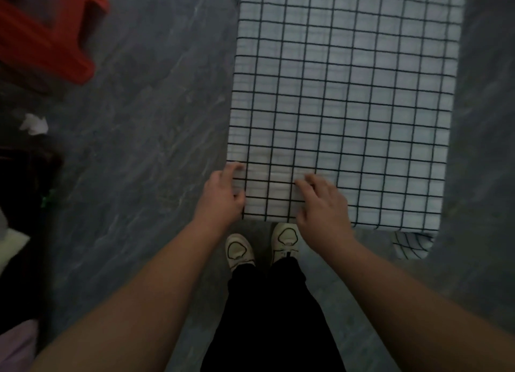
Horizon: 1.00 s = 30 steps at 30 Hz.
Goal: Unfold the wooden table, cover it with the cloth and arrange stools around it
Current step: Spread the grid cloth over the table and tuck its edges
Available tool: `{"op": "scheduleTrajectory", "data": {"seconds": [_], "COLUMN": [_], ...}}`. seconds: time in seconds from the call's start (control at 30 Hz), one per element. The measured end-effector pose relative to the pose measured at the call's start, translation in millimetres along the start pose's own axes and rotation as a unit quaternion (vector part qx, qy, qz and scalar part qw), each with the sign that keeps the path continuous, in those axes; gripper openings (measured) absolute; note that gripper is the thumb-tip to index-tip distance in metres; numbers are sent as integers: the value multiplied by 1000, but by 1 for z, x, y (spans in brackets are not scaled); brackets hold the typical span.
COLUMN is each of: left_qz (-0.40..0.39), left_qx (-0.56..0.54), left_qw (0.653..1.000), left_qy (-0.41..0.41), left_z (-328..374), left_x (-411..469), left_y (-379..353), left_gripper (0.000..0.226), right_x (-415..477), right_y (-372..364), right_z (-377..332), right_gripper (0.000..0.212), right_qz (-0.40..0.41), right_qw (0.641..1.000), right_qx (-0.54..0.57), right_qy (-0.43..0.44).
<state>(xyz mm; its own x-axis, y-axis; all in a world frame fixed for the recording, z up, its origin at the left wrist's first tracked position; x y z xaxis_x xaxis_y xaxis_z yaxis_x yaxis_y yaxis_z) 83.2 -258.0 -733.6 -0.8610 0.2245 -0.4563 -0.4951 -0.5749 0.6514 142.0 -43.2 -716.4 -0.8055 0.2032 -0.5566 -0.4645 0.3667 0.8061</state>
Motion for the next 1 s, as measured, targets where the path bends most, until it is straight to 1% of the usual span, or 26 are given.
{"op": "scheduleTrajectory", "data": {"seconds": [0.07, 0.13, 0.17, 0.2, 0.27, 0.3, 0.37, 0.47, 0.53, 0.63, 0.73, 0.8, 0.87, 1.0], "left_qz": [-16, -32, -38, -44, -57, -57, -48, -89, -109, -120, -108, -100, -92, -69], "left_qx": [9, 27, 41, 61, 113, 139, 185, 239, 262, 292, 289, 277, 262, 262], "left_qw": [1000, 999, 998, 997, 991, 988, 981, 954, 936, 917, 921, 931, 942, 956], "left_qy": [9, 18, 24, 31, 41, 29, -40, -160, -206, -242, -237, -218, -189, -110], "left_z": [2, 7, 10, 14, 28, 39, 68, 108, 126, 137, 131, 119, 105, 76], "left_x": [2, 5, 7, 8, 10, 12, 17, 27, 35, 49, 60, 62, 60, 53], "left_y": [2, 5, 8, 11, 18, 21, 22, 2, -15, -35, -37, -33, -24, 3], "left_gripper": [50, 51, 51, 51, 56, 59, 64, 67, 65, 56, 53, 50, 48, 54], "right_x": [1, 1, 0, 0, -1, -1, 1, 11, 22, 42, 57, 62, 62, 59], "right_y": [8, 24, 32, 40, 54, 58, 64, 71, 72, 69, 63, 61, 63, 85], "right_z": [3, 12, 18, 25, 38, 45, 55, 58, 54, 43, 38, 47, 69, 127], "right_gripper": [58, 49, 47, 47, 51, 53, 56, 61, 61, 59, 56, 54, 54, 52], "right_qz": [-5, 10, 23, 36, 47, 45, 38, 40, 46, 61, 59, 46, 41, 74], "right_qw": [996, 978, 973, 974, 983, 987, 991, 996, 998, 998, 996, 996, 998, 995], "right_qx": [88, 203, 223, 215, 163, 133, 83, 39, 11, -24, -47, -54, -43, 12], "right_qy": [-4, -33, -47, -55, -73, -85, -95, -67, -37, 14, 56, 51, 13, -71]}}
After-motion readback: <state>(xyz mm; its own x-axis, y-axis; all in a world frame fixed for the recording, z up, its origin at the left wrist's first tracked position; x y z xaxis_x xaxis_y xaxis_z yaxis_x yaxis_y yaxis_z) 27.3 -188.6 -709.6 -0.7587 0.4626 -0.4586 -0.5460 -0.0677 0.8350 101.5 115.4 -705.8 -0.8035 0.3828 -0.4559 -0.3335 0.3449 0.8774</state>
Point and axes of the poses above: each hand's wrist, its own x-axis towards the middle knuckle, its own y-axis out of the back of the hand, z = x × y, the point moved 5 cm from there along x, towards the middle knuckle, and after that the axes turned 11 degrees about -y, right-handed, at the moved point
